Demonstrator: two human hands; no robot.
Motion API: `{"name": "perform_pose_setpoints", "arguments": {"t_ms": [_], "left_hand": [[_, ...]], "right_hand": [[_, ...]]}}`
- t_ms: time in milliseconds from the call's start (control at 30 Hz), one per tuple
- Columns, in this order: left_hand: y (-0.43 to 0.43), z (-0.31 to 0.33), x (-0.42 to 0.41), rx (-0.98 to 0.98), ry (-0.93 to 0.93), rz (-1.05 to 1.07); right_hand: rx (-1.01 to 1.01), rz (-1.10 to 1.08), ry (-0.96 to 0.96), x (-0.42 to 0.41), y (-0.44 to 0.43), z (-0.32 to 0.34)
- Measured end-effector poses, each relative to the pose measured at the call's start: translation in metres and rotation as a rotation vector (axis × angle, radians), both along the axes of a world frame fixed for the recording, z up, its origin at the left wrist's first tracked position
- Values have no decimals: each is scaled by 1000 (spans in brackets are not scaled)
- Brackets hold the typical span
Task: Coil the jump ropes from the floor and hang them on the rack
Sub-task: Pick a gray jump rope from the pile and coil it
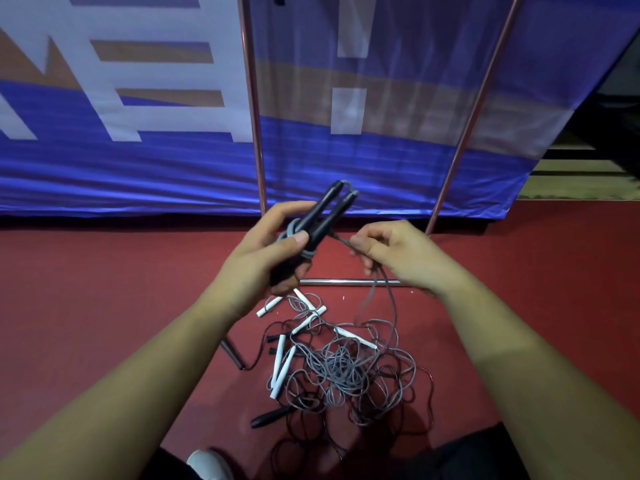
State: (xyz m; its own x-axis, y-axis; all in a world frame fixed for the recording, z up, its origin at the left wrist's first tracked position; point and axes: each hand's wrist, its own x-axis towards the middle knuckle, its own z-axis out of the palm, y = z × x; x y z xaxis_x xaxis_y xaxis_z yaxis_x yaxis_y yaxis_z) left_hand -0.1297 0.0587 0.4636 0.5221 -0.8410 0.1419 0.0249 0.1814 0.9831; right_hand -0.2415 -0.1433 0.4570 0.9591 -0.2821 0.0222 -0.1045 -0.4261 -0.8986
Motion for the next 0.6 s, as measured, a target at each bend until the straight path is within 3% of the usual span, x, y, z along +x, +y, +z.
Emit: {"name": "perform_pose_setpoints", "arguments": {"t_ms": [100,300,600], "left_hand": [[1,2,8,1,119,71],[5,9,19,58,290,95],[6,11,27,155,242,150]], "right_hand": [[79,-2,5,1,6,2],[-120,-17,-34,-2,5,4],[-351,-62,-59,-5,15,18]]}}
